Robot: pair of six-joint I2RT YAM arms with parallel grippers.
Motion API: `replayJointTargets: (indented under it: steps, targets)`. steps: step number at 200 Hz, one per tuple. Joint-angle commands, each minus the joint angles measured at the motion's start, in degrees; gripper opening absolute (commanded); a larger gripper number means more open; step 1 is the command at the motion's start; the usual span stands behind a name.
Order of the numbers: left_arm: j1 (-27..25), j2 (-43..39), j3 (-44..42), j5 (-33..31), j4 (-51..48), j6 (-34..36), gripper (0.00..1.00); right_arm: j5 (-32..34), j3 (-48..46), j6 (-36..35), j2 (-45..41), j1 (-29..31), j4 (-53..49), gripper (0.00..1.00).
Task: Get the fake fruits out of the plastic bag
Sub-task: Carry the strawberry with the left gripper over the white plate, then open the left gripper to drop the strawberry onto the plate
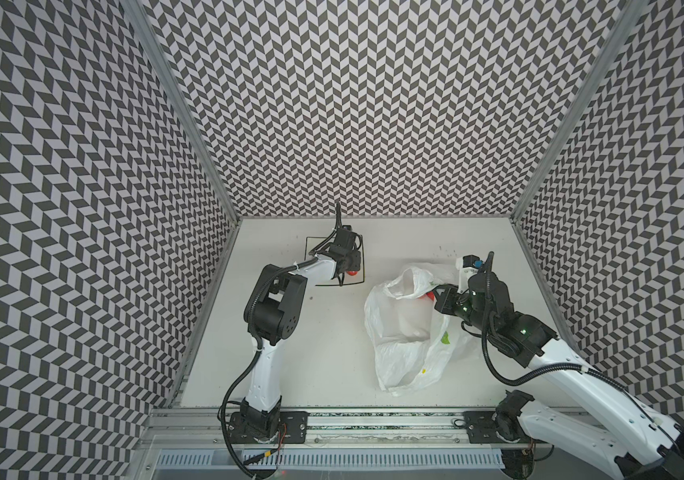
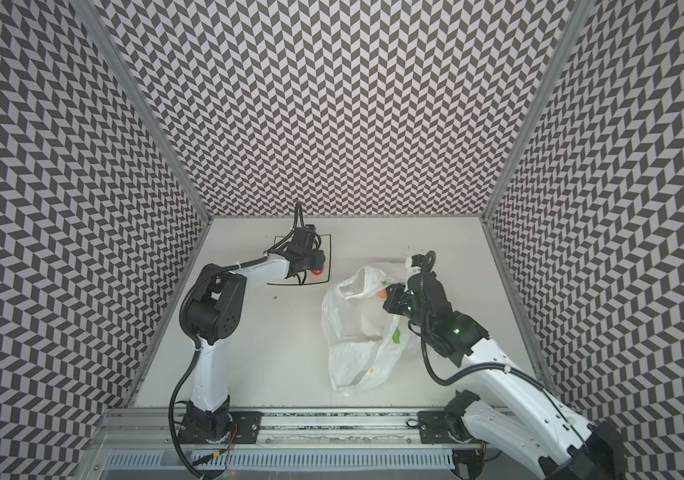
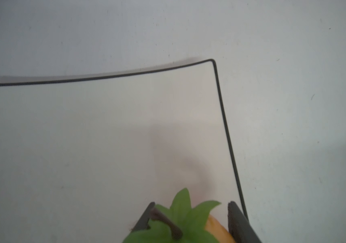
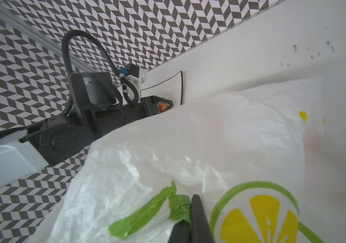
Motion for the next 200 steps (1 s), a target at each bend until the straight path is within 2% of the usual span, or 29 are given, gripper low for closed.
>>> replayJointTargets:
  steps: [1, 12, 49, 108, 116, 158, 200]
  targets:
    - [0.06, 1.29, 2.35, -1.65, -1.37, 0.68, 0.19, 0.82, 1.24, 0.62, -0.21, -0.18, 1.57, 0.00]
    - [0.08, 1.64, 2.54, -1.74, -1.45, 0.50, 0.25, 0.82, 1.30, 0.56, -0.21, -0.18, 1.67, 0.00]
    - [0.14, 1.39, 2.62, -1.75, -1.33, -0.29, 0.58, 0.90, 1.46, 0.56, -0.12, -0.15, 1.77, 0.00]
    - [0.36, -3.87, 3.43, -1.91, -1.57, 0.05, 0.84, 1.34, 1.56, 0.39, -0.12, -0.14, 1.76, 0.00]
    - [0.52, -5.42, 3.18, -1.91, -1.51, 0.13, 0.92, 1.31, 1.55, 0.39, 0.03, -0.18, 1.90, 0.00]
    - [1.03, -18.40, -2.85, -2.62, 0.30, -0.40, 0.95, 1.31, 2.56, -0.65, 1.99, -0.18, 3.39, 0.00]
    - [0.92, -36.65, -14.79, -3.53, 2.58, -0.75, 0.89, 0.45, 4.45, -1.67, 4.76, -0.18, 4.88, 0.00]
